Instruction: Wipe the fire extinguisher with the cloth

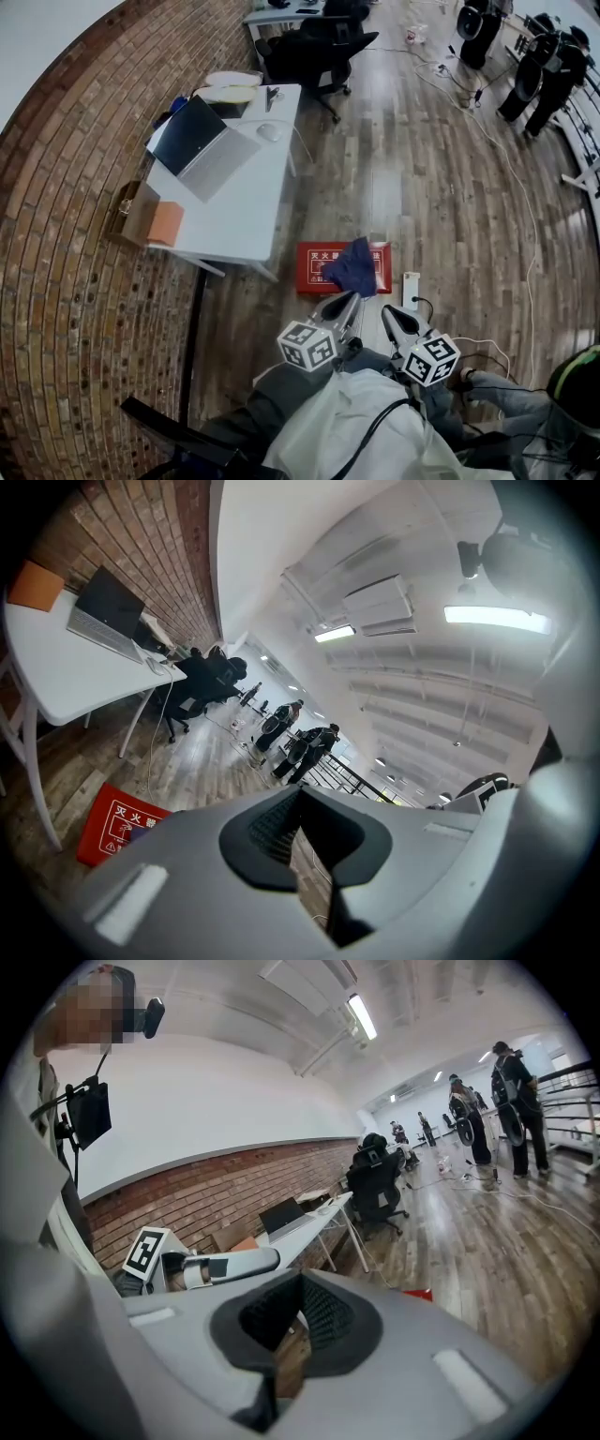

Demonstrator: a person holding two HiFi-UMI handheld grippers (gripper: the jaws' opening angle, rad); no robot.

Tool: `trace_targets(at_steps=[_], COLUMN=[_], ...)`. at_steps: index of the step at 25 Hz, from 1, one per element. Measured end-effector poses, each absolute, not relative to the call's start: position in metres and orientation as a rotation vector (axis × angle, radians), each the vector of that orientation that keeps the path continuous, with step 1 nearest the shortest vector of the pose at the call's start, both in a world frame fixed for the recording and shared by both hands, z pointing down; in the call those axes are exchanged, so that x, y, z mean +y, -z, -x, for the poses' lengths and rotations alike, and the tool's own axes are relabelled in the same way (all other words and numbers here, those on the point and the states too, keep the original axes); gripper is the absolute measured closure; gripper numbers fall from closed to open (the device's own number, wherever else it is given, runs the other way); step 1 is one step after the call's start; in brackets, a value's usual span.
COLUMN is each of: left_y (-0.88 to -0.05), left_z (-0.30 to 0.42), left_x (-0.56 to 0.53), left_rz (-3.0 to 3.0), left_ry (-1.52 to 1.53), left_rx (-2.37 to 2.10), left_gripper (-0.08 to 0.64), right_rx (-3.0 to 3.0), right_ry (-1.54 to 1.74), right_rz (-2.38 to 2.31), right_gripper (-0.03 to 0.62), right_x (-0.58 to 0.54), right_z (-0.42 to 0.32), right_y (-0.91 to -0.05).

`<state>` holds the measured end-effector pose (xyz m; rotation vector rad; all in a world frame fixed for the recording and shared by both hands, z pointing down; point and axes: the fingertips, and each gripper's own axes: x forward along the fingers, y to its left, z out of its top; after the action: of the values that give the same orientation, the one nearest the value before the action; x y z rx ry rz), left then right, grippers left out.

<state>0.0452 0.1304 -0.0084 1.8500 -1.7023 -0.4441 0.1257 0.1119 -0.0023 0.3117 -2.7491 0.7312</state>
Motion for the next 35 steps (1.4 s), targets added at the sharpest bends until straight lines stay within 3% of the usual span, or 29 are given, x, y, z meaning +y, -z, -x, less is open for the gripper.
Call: trace_targets(at_steps=[35], left_y=[-0.004], left_z=[-0.054], left_x=[0.122], left_rz=[-1.845], left_ry=[0.414], left_rx=[-1.665], left_gripper=[0.561], right_rx=[-2.748], right_ry=[-0.766], right_rz=[-0.347], right_gripper=[0.592], right_x=[0.104], right_z=[-0.136], right_y=[-0.002])
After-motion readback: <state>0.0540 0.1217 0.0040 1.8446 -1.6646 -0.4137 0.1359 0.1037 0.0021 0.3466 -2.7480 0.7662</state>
